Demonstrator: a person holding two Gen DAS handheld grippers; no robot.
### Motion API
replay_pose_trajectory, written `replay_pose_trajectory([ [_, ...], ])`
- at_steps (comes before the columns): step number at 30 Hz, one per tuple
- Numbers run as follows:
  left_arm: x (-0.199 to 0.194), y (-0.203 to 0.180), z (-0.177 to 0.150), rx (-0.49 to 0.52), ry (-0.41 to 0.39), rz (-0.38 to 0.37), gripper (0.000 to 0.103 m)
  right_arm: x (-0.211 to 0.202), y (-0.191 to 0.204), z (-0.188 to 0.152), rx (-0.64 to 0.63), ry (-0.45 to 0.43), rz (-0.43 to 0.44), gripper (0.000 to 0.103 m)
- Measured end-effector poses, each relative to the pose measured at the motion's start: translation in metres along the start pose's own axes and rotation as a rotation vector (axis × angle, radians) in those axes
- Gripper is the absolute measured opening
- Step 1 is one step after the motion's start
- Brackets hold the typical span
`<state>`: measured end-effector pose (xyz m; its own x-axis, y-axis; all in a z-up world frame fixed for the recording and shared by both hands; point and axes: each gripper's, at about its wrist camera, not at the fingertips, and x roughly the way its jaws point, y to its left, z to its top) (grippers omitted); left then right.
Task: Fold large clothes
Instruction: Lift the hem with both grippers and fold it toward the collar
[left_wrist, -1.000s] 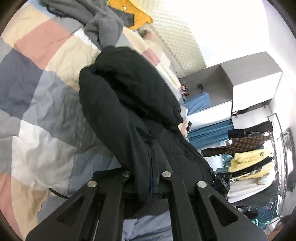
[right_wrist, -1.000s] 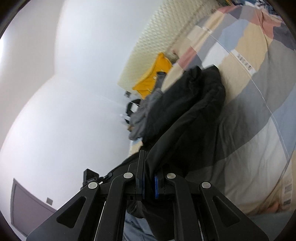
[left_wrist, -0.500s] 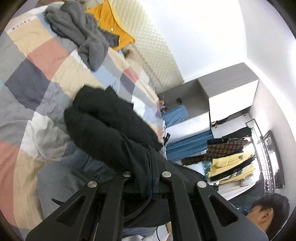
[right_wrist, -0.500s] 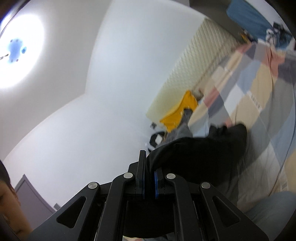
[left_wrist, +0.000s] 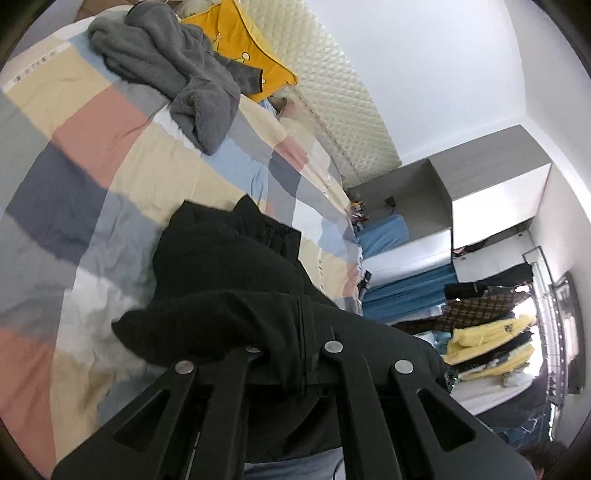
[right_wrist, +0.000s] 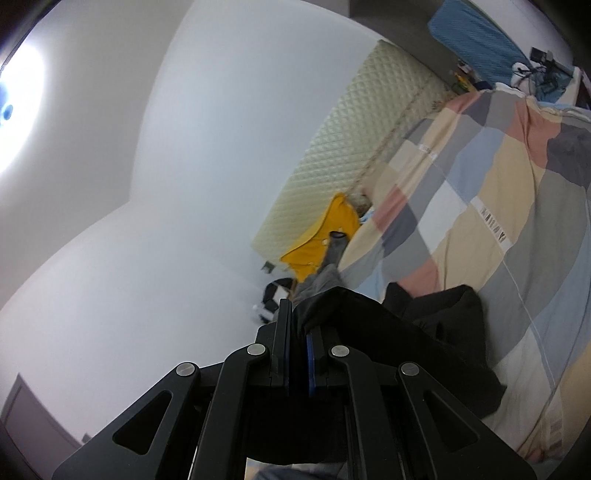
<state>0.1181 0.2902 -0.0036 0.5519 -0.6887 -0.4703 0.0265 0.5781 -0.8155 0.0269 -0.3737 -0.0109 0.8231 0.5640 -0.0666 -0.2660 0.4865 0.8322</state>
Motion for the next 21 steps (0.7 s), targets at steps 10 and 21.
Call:
replay_pose_trajectory([
  [10, 0.07, 0.001, 0.053, -0.066, -0.003, 0.158, 0.003, 0.092, -0.063, 0.04, 0.105, 0.062, -0.176, 0.004],
  [21, 0.155, 0.033, 0.094, -0.097, 0.031, 0.414, 0.008, 0.189, -0.139, 0.038, 0.131, 0.186, -0.477, 0.003],
])
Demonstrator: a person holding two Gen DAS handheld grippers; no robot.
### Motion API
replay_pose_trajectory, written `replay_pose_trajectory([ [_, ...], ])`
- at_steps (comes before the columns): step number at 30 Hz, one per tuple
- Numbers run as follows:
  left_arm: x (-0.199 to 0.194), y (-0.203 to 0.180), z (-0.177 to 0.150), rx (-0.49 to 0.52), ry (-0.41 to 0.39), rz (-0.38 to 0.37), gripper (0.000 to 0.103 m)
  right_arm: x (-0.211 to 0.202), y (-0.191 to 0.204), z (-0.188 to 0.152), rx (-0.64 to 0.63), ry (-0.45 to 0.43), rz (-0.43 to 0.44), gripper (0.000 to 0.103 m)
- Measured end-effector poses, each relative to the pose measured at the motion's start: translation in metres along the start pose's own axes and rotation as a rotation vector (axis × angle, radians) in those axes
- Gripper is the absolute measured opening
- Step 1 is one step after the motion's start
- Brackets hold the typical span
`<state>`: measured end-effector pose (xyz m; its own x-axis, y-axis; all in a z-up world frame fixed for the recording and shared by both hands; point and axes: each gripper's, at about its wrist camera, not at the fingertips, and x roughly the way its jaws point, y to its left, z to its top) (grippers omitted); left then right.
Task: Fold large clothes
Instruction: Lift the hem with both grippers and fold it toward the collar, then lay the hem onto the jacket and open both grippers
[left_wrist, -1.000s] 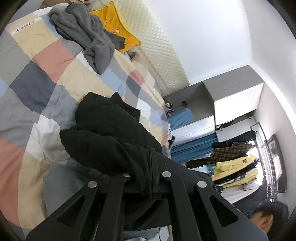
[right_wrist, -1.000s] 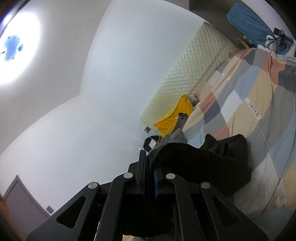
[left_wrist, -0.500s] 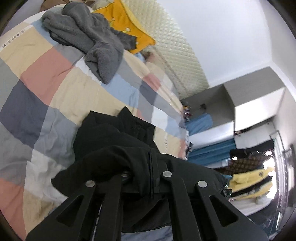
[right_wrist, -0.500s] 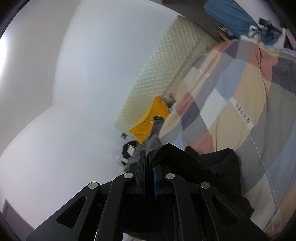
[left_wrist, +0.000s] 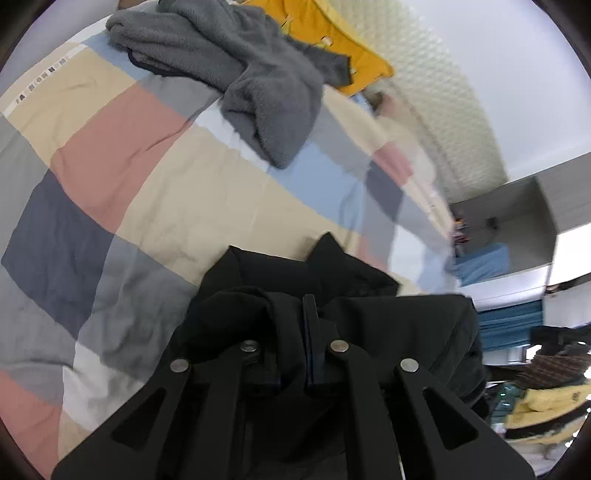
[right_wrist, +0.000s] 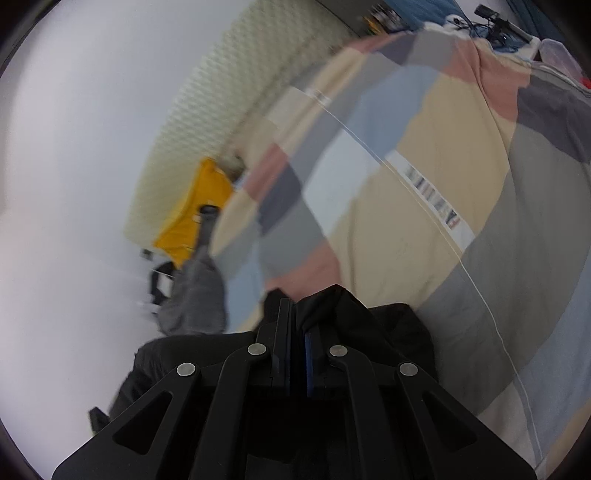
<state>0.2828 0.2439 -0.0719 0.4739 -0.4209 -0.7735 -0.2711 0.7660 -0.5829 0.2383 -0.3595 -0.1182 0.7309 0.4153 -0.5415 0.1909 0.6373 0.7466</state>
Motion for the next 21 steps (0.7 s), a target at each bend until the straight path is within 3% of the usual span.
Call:
replay_pose_trajectory([
  [11, 0.09, -0.008, 0.019, 0.06, 0.042, 0.16, 0.008, 0.079, -0.024, 0.001, 0.0, 0.077, -0.197, 0.002],
  [21, 0.123, -0.017, 0.018, 0.133, 0.055, 0.242, 0.008, 0.096, -0.038, -0.005, 0.014, 0.109, -0.213, 0.001],
])
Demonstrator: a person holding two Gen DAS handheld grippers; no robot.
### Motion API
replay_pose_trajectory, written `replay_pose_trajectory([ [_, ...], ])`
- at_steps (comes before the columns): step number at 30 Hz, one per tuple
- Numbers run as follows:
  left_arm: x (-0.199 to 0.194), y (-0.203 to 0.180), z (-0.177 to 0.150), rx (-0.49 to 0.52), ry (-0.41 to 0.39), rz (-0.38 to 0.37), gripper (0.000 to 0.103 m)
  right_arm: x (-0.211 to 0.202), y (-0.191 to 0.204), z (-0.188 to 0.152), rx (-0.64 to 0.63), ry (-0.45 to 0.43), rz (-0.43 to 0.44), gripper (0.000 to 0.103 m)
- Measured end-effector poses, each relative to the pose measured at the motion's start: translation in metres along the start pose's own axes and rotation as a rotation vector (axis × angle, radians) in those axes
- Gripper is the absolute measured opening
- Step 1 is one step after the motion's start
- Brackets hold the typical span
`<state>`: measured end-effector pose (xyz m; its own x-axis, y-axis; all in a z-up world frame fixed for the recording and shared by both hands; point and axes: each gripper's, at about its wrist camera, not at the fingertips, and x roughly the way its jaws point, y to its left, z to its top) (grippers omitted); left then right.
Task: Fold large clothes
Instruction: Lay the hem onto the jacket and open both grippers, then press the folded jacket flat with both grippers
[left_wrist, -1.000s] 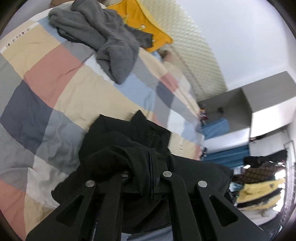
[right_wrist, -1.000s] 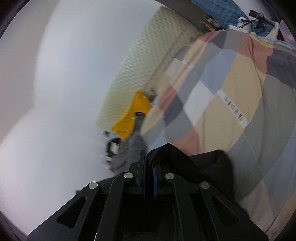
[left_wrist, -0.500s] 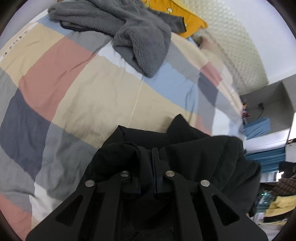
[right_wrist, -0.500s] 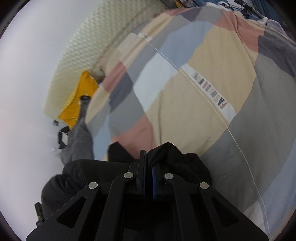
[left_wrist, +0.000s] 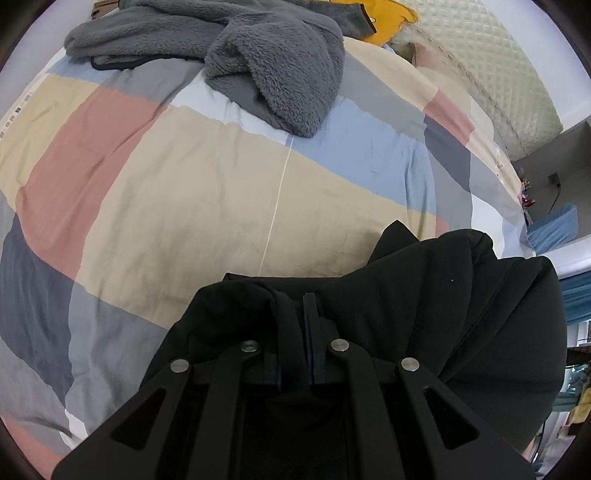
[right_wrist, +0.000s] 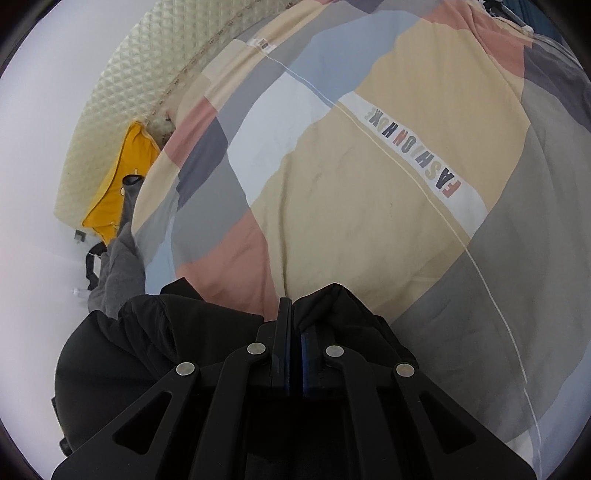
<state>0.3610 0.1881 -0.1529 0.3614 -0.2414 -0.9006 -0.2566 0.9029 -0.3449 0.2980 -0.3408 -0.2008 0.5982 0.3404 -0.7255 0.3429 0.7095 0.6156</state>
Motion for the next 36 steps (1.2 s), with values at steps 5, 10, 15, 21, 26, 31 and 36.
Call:
replay_pose_trajectory([
  [5, -0.004, 0.011, -0.004, -0.024, 0.041, -0.05, 0.008, -0.013, 0.001, -0.005, -0.014, -0.026, 0.04, 0.003],
  [10, -0.028, 0.02, -0.01, -0.005, 0.074, -0.088, 0.017, -0.034, -0.001, -0.012, -0.02, -0.011, 0.104, 0.008],
  [15, -0.074, 0.03, -0.021, 0.002, -0.008, -0.086, 0.073, -0.069, 0.003, -0.016, -0.037, -0.032, 0.077, 0.032],
  [21, -0.143, 0.008, -0.039, 0.172, -0.216, -0.039, 0.075, -0.13, 0.035, -0.019, -0.14, -0.165, 0.05, 0.062],
  [26, -0.159, -0.04, -0.064, 0.309, -0.278, -0.099, 0.077, -0.144, 0.1, -0.048, -0.371, -0.208, 0.027, 0.076],
  [31, -0.126, -0.097, -0.084, 0.442, -0.274, -0.098, 0.077, -0.108, 0.14, -0.089, -0.547, -0.16, 0.007, 0.077],
  [36, -0.07, -0.132, -0.09, 0.53, -0.277, -0.009, 0.077, -0.049, 0.141, -0.111, -0.649, -0.118, -0.063, 0.077],
])
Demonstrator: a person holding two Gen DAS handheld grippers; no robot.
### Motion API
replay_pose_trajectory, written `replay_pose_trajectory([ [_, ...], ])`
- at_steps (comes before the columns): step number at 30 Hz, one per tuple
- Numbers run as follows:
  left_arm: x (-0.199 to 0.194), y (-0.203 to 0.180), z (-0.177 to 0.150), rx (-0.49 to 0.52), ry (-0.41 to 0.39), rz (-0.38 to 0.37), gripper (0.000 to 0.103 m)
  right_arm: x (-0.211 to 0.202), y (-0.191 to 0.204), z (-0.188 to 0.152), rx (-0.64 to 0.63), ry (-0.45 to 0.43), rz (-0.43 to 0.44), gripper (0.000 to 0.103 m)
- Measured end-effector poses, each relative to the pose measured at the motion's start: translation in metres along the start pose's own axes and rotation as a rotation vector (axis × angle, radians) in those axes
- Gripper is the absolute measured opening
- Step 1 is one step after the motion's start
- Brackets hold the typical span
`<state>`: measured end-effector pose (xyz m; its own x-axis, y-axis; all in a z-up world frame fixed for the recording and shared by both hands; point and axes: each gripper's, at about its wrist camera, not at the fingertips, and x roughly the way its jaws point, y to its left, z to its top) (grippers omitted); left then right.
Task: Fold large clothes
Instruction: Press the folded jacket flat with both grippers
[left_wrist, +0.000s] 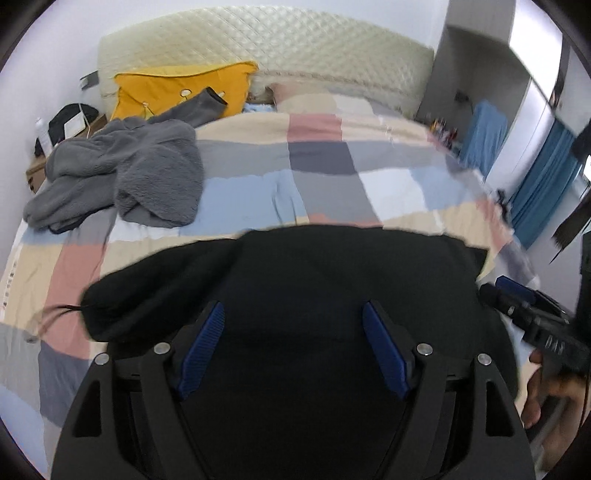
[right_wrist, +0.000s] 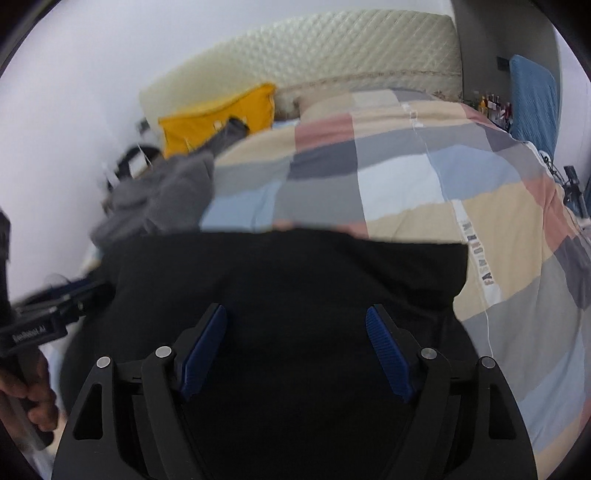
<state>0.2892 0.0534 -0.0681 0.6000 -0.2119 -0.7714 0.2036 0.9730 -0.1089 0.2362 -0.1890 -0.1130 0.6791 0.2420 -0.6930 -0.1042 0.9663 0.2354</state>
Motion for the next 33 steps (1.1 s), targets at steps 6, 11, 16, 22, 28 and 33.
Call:
replay_pose_trajectory([
  [6, 0.042, -0.014, 0.004, 0.037, -0.015, 0.063, 0.077, 0.037, -0.023, -0.002, 0.049, -0.012, -0.011, 0.086],
  [11, 0.061, -0.019, 0.012, 0.056, -0.007, 0.095, 0.077, 0.058, -0.019, 0.009, -0.002, -0.005, -0.061, 0.087],
  [16, 0.084, -0.018, 0.02, 0.043, -0.002, 0.117, 0.077, 0.081, -0.019, 0.02, -0.025, -0.003, -0.095, 0.089],
  [22, 0.106, -0.02, 0.027, 0.044, 0.016, 0.152, 0.078, 0.101, -0.021, 0.027, -0.039, 0.005, -0.124, 0.09],
  [28, 0.103, -0.018, 0.024, 0.075, 0.0, 0.182, 0.078, 0.098, -0.024, 0.022, -0.065, -0.004, -0.129, 0.09],
  [33, 0.091, -0.002, 0.018, 0.064, -0.022, 0.212, 0.079, 0.084, -0.034, 0.014, -0.095, -0.022, -0.136, 0.089],
])
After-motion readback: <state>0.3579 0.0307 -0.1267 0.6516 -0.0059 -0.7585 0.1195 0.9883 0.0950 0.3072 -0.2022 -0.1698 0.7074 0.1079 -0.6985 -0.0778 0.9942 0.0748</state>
